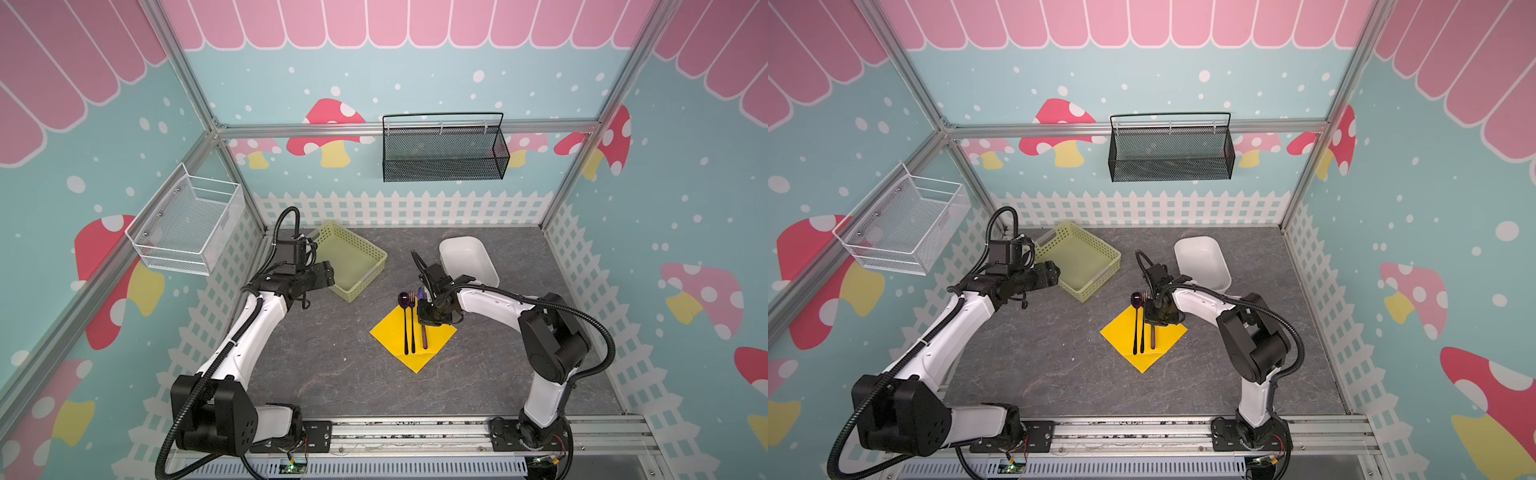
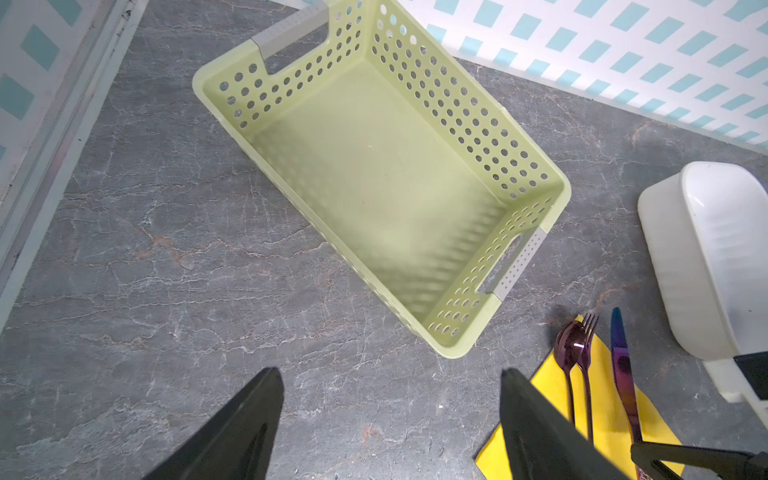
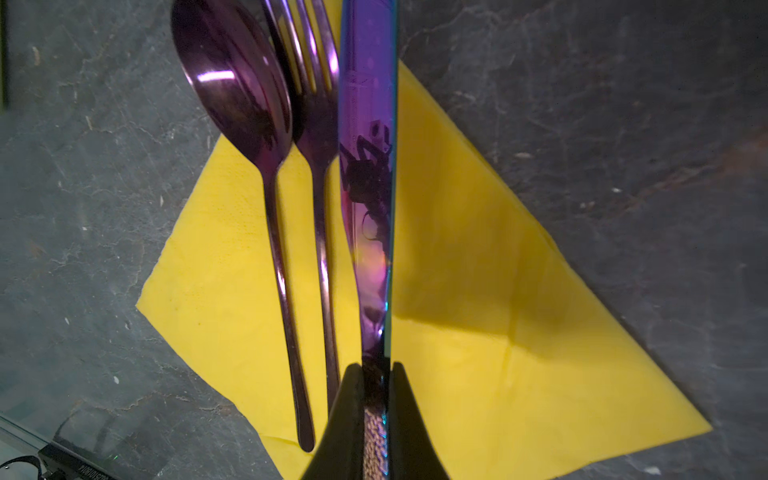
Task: Place the utensils on the paper napkin and roll it up
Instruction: 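Carry the knife over the napkin beside the fork and lower it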
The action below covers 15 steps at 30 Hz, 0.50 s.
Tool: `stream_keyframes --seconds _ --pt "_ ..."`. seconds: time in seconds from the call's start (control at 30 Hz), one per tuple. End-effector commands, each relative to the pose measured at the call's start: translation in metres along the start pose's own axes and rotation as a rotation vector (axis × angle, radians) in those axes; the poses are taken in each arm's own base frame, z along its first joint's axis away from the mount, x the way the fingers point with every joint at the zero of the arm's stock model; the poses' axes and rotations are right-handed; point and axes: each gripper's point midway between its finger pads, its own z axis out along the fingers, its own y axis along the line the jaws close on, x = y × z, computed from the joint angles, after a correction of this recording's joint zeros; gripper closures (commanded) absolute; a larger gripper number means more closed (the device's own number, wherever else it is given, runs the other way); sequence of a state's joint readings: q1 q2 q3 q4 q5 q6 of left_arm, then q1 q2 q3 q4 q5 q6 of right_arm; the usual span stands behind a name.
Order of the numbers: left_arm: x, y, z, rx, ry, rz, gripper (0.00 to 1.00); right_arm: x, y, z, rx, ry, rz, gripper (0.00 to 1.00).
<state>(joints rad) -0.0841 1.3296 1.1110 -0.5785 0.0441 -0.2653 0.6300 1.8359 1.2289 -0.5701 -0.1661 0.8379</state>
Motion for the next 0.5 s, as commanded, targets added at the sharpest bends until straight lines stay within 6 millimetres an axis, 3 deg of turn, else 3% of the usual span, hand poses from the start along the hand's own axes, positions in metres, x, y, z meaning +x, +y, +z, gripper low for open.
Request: stream_keyframes --seconds 0.0,0.47 --pt "-0.001 0.003 -0.002 -0.006 -0.013 -0.01 0.17 0.001 0.009 -0.007 -0.03 -0.029 0.018 0.95" --pt "-0.001 0.004 -0.003 -0.009 -0.015 -0.01 0.16 0.005 0.007 0.007 -0.015 -0.011 0.023 0.95"
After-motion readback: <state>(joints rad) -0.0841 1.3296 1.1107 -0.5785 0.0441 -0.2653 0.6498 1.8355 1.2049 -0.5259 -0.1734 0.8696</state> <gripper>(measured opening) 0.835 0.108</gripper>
